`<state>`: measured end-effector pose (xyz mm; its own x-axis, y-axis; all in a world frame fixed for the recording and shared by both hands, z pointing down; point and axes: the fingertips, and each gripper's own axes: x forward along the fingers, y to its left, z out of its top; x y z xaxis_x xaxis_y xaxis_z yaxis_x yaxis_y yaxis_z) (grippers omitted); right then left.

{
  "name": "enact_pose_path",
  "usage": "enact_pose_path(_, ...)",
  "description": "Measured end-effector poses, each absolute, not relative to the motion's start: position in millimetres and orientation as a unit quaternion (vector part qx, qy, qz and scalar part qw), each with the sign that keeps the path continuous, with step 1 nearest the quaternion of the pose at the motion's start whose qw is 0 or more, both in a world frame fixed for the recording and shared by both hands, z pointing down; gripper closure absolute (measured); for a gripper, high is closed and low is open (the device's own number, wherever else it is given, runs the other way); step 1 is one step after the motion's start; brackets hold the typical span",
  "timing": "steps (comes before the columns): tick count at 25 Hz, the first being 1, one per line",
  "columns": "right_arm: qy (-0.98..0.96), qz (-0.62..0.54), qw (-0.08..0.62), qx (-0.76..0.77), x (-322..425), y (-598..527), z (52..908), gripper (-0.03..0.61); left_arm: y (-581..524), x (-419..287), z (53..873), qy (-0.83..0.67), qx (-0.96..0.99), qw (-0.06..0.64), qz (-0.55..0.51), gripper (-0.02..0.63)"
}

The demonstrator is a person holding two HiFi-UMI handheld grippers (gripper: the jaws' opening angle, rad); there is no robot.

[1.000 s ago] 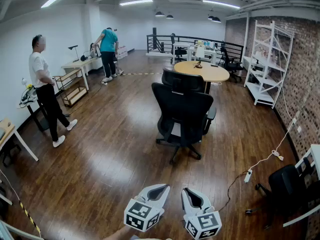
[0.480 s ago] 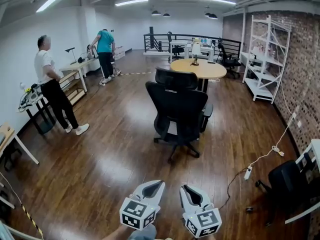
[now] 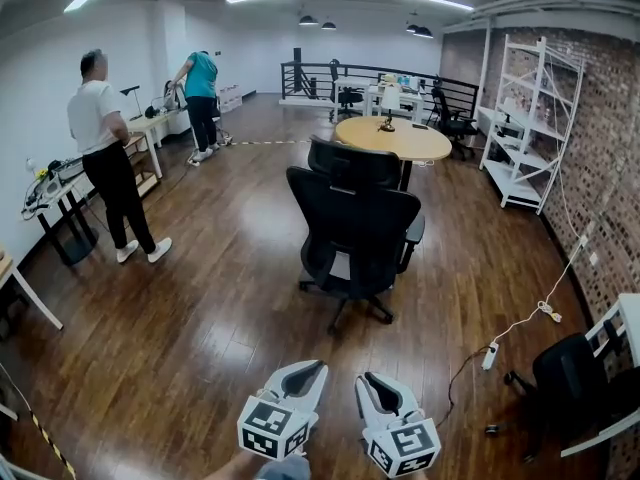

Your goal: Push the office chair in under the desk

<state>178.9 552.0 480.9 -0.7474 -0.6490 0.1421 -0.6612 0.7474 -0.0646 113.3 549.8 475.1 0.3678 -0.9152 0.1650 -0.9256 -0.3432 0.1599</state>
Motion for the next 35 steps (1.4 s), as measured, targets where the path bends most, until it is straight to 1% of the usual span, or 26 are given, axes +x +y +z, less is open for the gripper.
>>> enact_pose_path(8, -0.931, 0.06, 0.061, 0.356, 138, 493, 475, 0.537, 490, 74, 472, -0.553, 0.824, 0.124, 0.018, 0.592)
enact_pose_path(22, -0.919, 0.042, 0.071, 0.385, 69, 409, 458, 0.517, 406, 1, 456, -0.521, 0.845, 0.12, -0.004, 0.591)
enact_pose_path(27, -0.915, 0.041, 0.071, 0.395, 61, 387, 458, 0.514, 381, -11, 457, -0.512, 0.85, 0.121, -0.006, 0.589)
enact_pose_path(35, -0.912, 0.042, 0.077, 0.4, 66, 342, 464, 0.499, 340, -11, 466, -0.506, 0.853, 0.128, 0.0, 0.586)
